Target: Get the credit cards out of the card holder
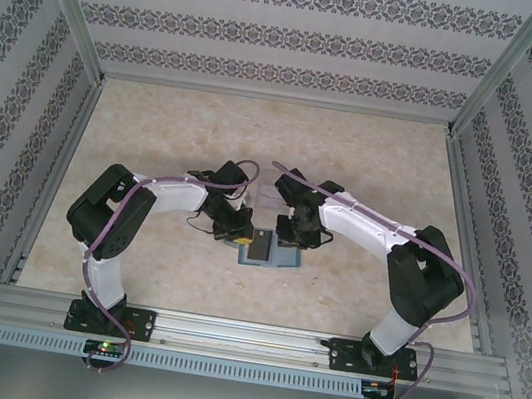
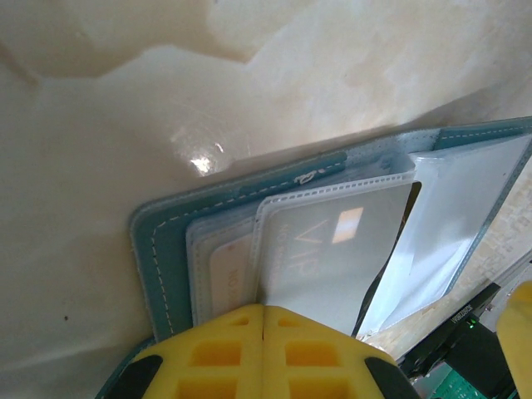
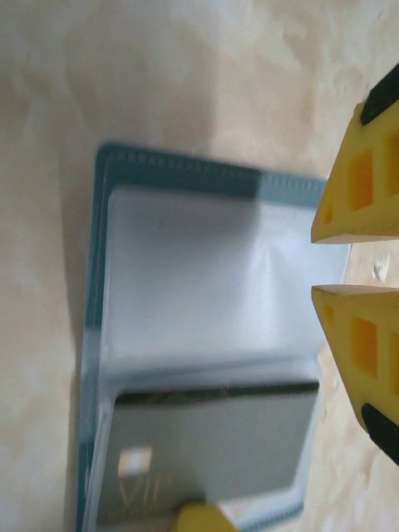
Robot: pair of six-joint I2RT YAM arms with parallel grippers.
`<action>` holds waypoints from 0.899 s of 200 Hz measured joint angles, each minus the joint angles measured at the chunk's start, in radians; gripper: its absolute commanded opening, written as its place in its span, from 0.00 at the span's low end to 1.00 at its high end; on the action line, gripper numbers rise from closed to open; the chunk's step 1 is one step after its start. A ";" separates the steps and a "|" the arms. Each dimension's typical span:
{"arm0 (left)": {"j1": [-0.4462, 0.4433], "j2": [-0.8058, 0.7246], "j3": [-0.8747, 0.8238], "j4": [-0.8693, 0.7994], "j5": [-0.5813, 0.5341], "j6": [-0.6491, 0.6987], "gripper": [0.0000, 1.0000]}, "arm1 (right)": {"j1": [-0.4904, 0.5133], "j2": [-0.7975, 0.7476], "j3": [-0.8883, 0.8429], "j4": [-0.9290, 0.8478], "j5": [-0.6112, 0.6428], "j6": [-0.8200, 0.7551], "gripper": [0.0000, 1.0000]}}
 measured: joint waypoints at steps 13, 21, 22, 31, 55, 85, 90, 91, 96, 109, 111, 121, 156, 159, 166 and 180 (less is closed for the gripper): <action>0.000 0.000 0.000 0.000 0.000 0.000 0.00 | -0.010 -0.004 -0.024 0.050 -0.048 0.016 0.19; 0.000 0.000 0.000 0.000 0.000 0.000 0.00 | -0.017 -0.006 -0.045 0.088 -0.080 0.029 0.18; 0.000 0.000 0.000 0.000 0.000 0.000 0.00 | -0.018 -0.006 -0.047 0.090 -0.083 0.030 0.18; 0.000 0.000 0.000 0.000 0.000 0.000 0.00 | -0.026 -0.007 -0.071 0.128 -0.116 0.043 0.18; 0.000 0.000 0.000 0.000 0.000 0.000 0.00 | -0.042 -0.007 -0.125 0.214 -0.189 0.068 0.17; 0.000 0.000 0.000 0.000 0.000 0.000 0.00 | -0.062 -0.007 -0.179 0.315 -0.255 0.088 0.17; 0.000 0.000 0.000 0.000 0.000 0.000 0.00 | -0.064 -0.007 -0.188 0.330 -0.263 0.089 0.17; 0.000 0.000 0.000 0.000 0.000 0.000 0.00 | -0.065 -0.007 -0.189 0.332 -0.264 0.089 0.17; 0.000 0.000 0.000 0.000 0.000 0.000 0.00 | -0.069 -0.007 -0.197 0.346 -0.275 0.093 0.17; 0.000 0.000 0.000 0.000 0.000 0.000 0.00 | -0.076 -0.006 -0.214 0.375 -0.292 0.100 0.17; 0.000 0.000 0.000 0.000 0.000 0.000 0.00 | -0.077 -0.006 -0.216 0.378 -0.295 0.100 0.17; 0.000 0.001 0.000 0.000 0.000 0.000 0.00 | -0.082 -0.006 -0.222 0.393 -0.306 0.105 0.17; 0.000 0.001 0.000 0.000 0.001 0.000 0.00 | -0.087 0.005 -0.227 0.446 -0.335 0.108 0.17; 0.000 0.001 0.000 0.000 0.000 0.000 0.00 | -0.088 0.006 -0.227 0.449 -0.337 0.109 0.17; 0.000 0.001 0.000 0.000 0.000 0.000 0.00 | -0.088 0.010 -0.229 0.457 -0.340 0.111 0.17; 0.000 0.001 0.000 0.000 0.000 0.000 0.00 | -0.088 0.016 -0.235 0.467 -0.345 0.111 0.17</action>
